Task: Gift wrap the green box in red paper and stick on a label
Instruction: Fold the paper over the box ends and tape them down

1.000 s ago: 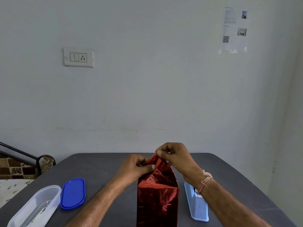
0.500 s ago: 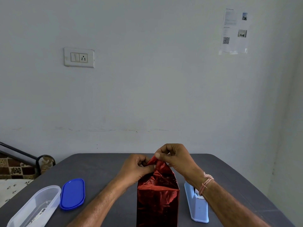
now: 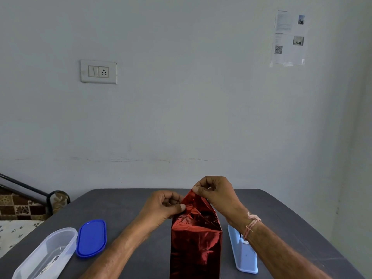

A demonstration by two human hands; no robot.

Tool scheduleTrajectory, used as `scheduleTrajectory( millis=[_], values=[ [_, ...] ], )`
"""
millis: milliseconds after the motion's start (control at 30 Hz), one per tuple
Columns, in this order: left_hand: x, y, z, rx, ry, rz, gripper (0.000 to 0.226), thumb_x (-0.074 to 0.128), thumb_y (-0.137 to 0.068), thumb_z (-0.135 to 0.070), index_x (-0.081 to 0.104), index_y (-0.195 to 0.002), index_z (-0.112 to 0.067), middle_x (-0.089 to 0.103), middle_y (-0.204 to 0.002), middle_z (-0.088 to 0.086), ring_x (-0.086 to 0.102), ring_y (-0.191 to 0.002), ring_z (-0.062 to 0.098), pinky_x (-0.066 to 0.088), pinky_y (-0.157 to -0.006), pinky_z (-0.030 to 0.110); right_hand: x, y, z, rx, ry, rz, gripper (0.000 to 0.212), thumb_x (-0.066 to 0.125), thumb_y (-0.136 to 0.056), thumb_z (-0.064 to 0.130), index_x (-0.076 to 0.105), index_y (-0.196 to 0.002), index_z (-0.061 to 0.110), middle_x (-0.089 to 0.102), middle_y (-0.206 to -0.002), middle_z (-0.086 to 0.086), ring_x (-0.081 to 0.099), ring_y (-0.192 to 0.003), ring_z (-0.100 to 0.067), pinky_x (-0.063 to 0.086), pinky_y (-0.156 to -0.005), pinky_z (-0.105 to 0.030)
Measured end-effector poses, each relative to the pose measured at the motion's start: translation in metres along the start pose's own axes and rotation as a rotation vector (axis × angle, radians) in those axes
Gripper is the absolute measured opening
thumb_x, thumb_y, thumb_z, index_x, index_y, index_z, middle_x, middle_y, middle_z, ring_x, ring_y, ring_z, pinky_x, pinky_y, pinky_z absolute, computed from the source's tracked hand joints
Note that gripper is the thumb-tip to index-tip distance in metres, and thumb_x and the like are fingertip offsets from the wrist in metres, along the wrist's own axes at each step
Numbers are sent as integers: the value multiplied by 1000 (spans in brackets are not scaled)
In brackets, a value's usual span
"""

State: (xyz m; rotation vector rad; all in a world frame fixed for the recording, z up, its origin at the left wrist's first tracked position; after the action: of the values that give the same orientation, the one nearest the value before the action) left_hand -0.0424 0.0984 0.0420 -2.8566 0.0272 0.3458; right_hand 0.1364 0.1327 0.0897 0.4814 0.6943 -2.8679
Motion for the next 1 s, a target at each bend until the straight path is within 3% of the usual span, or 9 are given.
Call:
scheduleTrajectory(
  millis=[167,300,400,500,600,700,833,1000],
  values=[
    [5,12,-10,42,16,-31,16,81,-87,-20,78,-102,-17,78,-97,9,74,-96,30,60,-85,33,-3,4,5,-5,15,-14,9,80,-87,18,78,-79,19,77,-78,0,74,-79,-20,63,-79,-36],
    [24,29,2,-45,70,180,68,86,-71,-51,63,-132,-29,72,-126,-4,68,-118,13,50,-103,33,-7,7,6,-4,20,-18,9,81,-86,19,78,-78,19,77,-78,-1,71,-75,-16,62,-79,-36],
    [34,41,10,-65,11,286,87,90,-63,-54,51,-140,-40,64,-136,-13,59,-128,6,45,-111,35,-8,9,9,0,22,-24,8,81,-86,17,77,-79,18,77,-77,-1,71,-73,-14,62,-77,-34],
    [36,45,10,-39,13,265,87,94,-66,-40,50,-140,-37,66,-133,-8,63,-125,11,49,-111,40,-9,14,14,-14,38,-27,8,80,-86,16,78,-79,19,77,-78,-1,74,-79,-20,63,-80,-35],
    [31,45,12,-19,21,194,85,96,-67,-39,52,-139,-36,68,-132,-6,65,-122,14,52,-108,43,-9,22,21,-39,54,-24,10,80,-86,13,78,-79,20,76,-75,4,70,-72,-10,60,-76,-28],
    [29,46,14,3,13,129,76,95,-70,-35,56,-134,-38,70,-127,-9,68,-118,11,55,-103,36,-7,32,26,-58,70,-10,12,80,-85,13,77,-77,21,74,-72,6,67,-68,-4,59,-74,-27],
    [30,48,12,32,52,65,68,94,-70,-28,60,-129,-35,72,-122,-5,70,-113,12,58,-90,25,-8,46,28,-90,144,-36,13,81,-85,19,76,-76,26,75,-80,12,68,-81,-3,53,-78,-20],
    [27,49,16,60,64,-1,66,97,-65,-34,65,-123,-38,72,-119,1,72,-108,19,60,-94,36,-10,62,16,-66,149,-103,14,84,-82,26,75,-75,33,73,-91,17,65,-94,-3,53,-83,-28]
  ],
)
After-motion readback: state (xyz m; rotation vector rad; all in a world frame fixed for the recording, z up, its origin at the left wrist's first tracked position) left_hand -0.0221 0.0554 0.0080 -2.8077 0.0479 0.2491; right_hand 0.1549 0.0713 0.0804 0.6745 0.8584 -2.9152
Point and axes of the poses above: each hand's wrist, its own y-axis away from the middle knuckle, its own x-axis out of the palm, z = x × y, the point moved 10 cm from there along -y, towards the middle knuckle
